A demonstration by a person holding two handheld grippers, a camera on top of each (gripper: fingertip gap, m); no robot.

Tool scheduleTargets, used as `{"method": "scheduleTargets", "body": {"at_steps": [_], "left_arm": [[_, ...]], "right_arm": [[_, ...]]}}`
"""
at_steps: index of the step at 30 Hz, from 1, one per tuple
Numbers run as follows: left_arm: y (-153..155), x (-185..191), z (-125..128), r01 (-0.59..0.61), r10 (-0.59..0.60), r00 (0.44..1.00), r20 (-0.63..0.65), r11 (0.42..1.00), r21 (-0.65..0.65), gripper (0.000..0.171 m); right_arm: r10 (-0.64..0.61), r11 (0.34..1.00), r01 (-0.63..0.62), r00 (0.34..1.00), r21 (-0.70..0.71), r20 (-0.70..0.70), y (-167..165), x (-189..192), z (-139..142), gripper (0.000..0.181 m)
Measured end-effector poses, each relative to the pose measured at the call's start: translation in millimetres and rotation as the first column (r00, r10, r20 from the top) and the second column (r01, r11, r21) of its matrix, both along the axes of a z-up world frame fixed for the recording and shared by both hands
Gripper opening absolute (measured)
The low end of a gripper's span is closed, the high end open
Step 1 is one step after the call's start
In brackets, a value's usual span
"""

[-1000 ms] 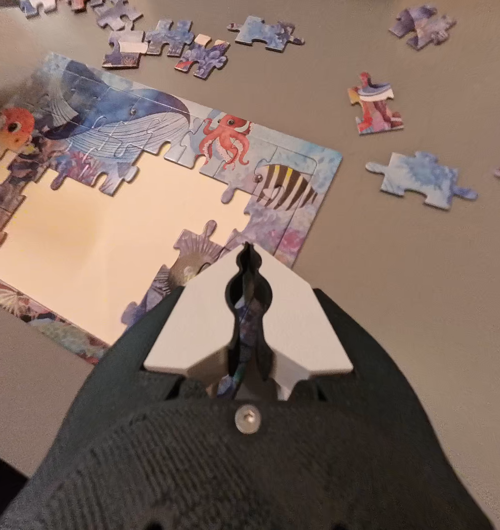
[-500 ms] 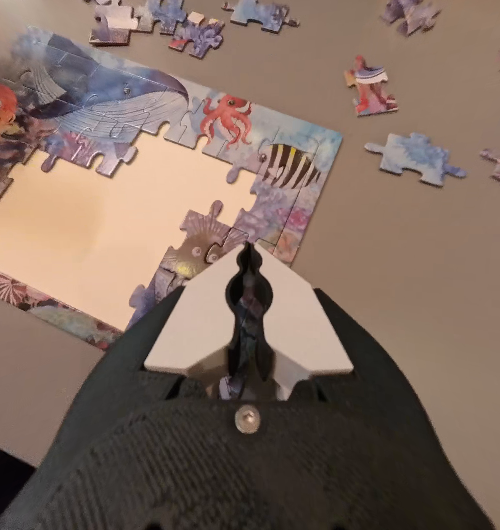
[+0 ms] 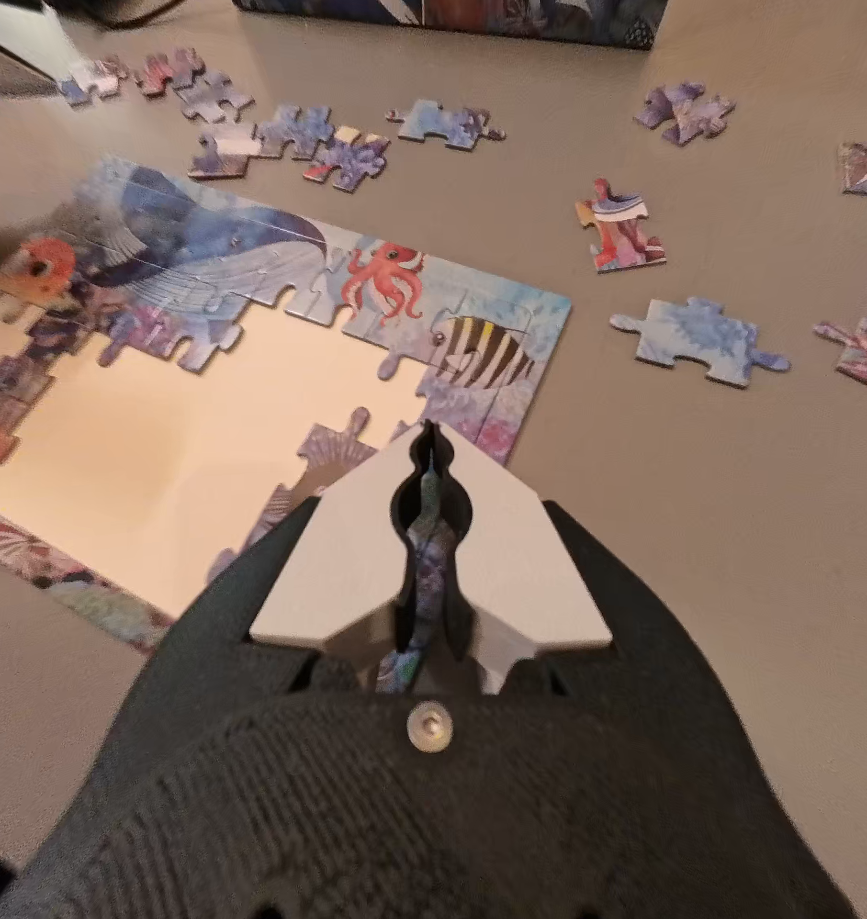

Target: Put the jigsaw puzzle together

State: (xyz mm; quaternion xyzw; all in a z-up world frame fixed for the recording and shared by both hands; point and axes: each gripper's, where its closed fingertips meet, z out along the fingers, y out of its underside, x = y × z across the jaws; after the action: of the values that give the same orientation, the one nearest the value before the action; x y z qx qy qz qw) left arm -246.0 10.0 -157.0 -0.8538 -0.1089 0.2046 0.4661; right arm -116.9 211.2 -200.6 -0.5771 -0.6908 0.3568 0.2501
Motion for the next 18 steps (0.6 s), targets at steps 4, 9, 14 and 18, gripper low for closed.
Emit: {"method": "scheduleTargets", "body": {"at_steps": [4,9,14,18], "left_arm": [[0.8,1.6,0.8,0.003,-0.003,1.000,-0.009,1.000,-0.009,0.036],[-2.5,1.3,-12.2,-0.006,0.005,1.000,-0.005,0.994,-0.108,0.037],[-10.3,-8.0,-10.0,-0.038,0.038,0.999,-0.005,0.994,-0.104,0.037],[-16.0,-14.0,0.3,-0.059,0.060,0.998,0.005,0.997,-0.054,0.037]], "right_arm": [[0.010,0.996,-0.011,1.000,0.085,0.010,21.6,-18.6,-8.8,0.000],[0.035,0.987,-0.036,0.999,0.154,0.007,31.4,-29.4,-10.7,0.000],[0.083,0.992,-0.085,0.996,0.095,0.020,17.5,11.7,-10.8,0.000],[0.036,0.987,-0.036,0.999,0.153,0.005,17.9,54.5,-10.2,0.000]]}}
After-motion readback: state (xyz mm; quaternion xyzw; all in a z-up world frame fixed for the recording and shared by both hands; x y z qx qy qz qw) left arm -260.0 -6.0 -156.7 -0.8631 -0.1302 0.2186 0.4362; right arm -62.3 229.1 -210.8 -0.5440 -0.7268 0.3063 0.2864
